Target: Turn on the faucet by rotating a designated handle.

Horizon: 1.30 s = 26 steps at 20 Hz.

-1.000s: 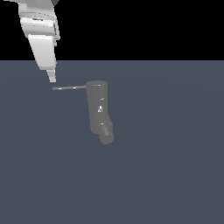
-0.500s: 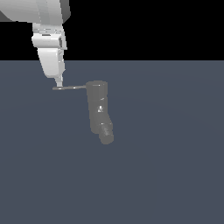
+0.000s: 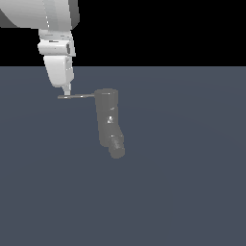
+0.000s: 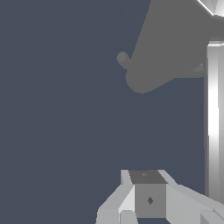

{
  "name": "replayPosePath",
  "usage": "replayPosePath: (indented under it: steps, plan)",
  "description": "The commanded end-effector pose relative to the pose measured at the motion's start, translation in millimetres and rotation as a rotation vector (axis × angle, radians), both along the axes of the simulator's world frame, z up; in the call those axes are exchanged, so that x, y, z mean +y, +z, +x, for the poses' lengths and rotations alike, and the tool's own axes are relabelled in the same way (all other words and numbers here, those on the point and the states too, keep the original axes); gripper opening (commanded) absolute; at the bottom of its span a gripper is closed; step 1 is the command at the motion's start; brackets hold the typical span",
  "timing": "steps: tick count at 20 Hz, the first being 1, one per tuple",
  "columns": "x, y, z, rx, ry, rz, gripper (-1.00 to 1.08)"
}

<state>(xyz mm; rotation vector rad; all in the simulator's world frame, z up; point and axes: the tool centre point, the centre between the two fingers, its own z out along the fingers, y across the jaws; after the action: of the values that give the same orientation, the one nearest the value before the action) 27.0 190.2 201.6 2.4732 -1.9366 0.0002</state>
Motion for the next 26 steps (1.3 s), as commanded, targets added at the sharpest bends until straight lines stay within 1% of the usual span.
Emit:
replayPosePath:
  steps: [1,2,26]
  plan:
    - [0.0,0.1,0.1,0.0,0.0,0.0,-1.0]
    - [0.2,0.1,0.0,0.0,0.0,0.0,-1.0]
    - [-18.0,0.0,-64.4,0.0,0.0,0.0,-1.0]
